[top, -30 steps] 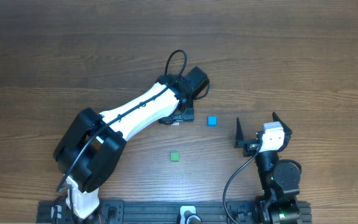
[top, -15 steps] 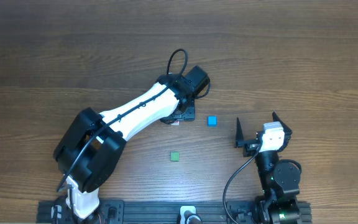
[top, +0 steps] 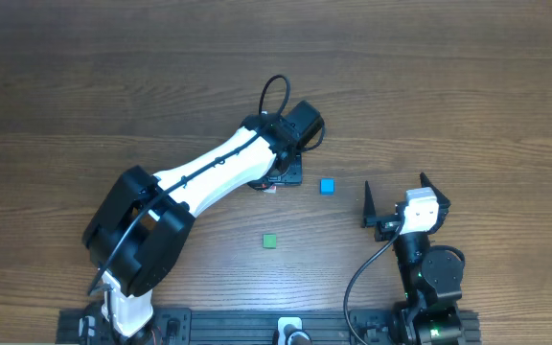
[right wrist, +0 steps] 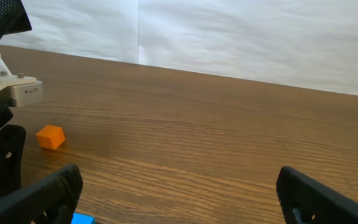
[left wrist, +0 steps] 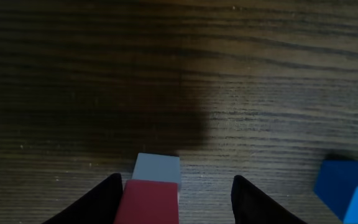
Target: Stack Cubes
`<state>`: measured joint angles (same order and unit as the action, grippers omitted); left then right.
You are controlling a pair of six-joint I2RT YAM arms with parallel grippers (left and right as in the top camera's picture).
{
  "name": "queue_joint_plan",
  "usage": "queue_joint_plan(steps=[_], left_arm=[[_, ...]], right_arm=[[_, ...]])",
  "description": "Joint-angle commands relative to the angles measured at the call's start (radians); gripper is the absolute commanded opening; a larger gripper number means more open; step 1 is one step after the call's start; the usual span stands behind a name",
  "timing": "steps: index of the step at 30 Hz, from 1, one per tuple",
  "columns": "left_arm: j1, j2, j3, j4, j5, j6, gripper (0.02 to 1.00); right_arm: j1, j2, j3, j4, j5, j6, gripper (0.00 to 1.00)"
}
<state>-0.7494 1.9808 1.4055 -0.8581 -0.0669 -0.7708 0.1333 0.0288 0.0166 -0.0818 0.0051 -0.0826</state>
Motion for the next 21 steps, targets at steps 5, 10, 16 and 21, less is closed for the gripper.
queue_joint_plan(steps=[5, 10, 16, 21], left_arm=[[0.005, 0.016, 0.022, 0.002, 0.014, 0.016, 0.579], [0.005, 0.016, 0.022, 0.002, 0.014, 0.015, 0.597], [0.005, 0.016, 0.022, -0.002, 0.000, -0.002, 0.658], [0.013, 0.014, 0.059, -0.026, -0.055, -0.049, 0.709]], right_arm=[[-0.005, -0.009, -0.008, 0.000, -0.008, -0.001, 0.993], [-0.005, -0.009, -0.008, 0.000, -0.008, -0.001, 0.991], [-0.005, -0.009, -0.008, 0.000, -0.008, -0.001, 0.991], [-0.005, -0.009, -0.008, 0.000, -0.008, -0.001, 0.991]])
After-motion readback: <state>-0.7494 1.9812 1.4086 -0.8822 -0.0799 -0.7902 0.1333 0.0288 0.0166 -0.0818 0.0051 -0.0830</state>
